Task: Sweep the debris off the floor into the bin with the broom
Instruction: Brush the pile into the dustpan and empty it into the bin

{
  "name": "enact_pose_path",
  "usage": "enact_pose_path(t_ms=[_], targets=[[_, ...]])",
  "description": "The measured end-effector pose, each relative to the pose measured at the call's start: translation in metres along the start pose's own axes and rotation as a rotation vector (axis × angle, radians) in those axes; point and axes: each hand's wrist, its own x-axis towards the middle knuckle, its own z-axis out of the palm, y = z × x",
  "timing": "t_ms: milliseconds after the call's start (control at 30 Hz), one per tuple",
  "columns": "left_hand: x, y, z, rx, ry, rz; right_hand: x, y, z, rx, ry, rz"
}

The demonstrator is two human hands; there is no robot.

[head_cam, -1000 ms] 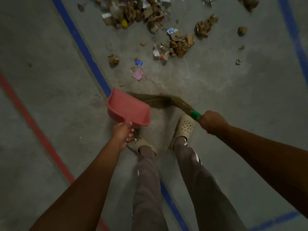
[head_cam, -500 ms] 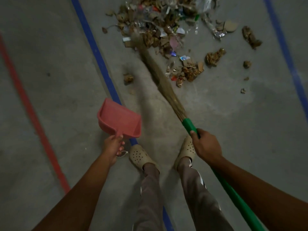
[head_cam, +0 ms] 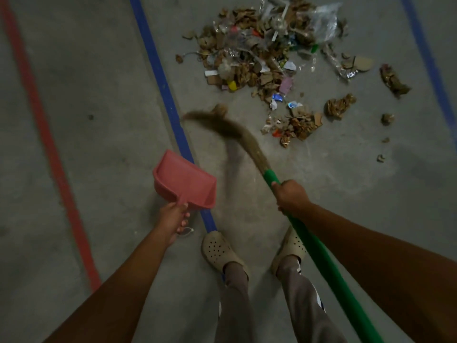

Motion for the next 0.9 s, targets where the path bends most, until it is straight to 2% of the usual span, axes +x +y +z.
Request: enact_pose_path(t_ms=[133, 333, 633, 900], targets=[[-0.007, 0.023, -0.007, -0.046, -0.035, 0.031, -0.026, -0.016, -0.027, 0.227, 0.103, 0.007], [-0.021, 0.068, -0.038, -0.107, -0.033, 0.081, -0.070, -0.056, -0.055, 0.226, 0.154, -0.082], [-0.003, 0.176, -0.087, -0.063, 0.050, 0.181, -0.070, -0.162, -0.061, 0.243, 0.101, -0.242], [0.027, 0.274, -0.084, -0.004, 0.096, 0.204, -0.033, -0.249, -0.071, 0.253, 0.004, -0.266]])
